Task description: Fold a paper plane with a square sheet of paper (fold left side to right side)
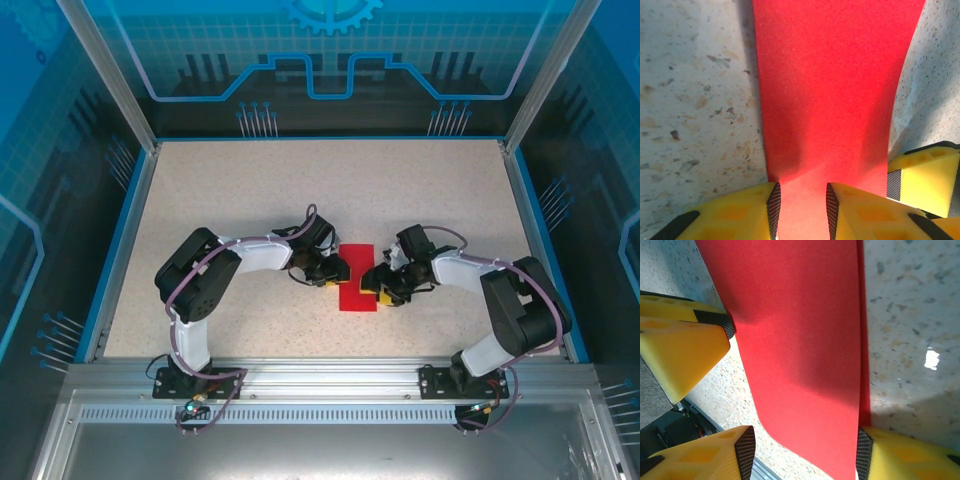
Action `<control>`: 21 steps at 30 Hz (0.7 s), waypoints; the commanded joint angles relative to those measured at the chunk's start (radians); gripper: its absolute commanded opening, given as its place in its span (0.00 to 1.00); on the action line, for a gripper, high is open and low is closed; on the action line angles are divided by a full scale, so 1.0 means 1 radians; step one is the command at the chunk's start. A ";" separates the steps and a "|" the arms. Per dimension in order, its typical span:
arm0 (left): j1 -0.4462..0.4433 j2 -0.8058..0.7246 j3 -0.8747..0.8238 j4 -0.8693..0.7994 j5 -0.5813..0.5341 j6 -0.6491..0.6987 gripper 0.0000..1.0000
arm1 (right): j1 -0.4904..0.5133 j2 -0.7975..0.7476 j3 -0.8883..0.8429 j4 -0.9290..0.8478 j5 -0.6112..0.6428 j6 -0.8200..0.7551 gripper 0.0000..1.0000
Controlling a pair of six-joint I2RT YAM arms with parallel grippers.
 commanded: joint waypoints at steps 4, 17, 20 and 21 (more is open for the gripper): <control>-0.014 0.011 -0.018 -0.012 -0.011 -0.019 0.34 | 0.016 0.011 0.020 0.031 -0.017 0.028 0.56; -0.014 -0.189 -0.098 0.079 -0.090 0.034 0.50 | -0.021 0.051 0.040 0.076 -0.043 0.044 0.58; -0.015 -0.275 -0.157 0.116 -0.123 0.052 0.53 | -0.028 0.064 0.056 0.071 -0.056 0.041 0.58; -0.015 -0.307 -0.180 0.129 -0.131 0.060 0.54 | -0.030 0.066 0.059 0.072 -0.057 0.041 0.58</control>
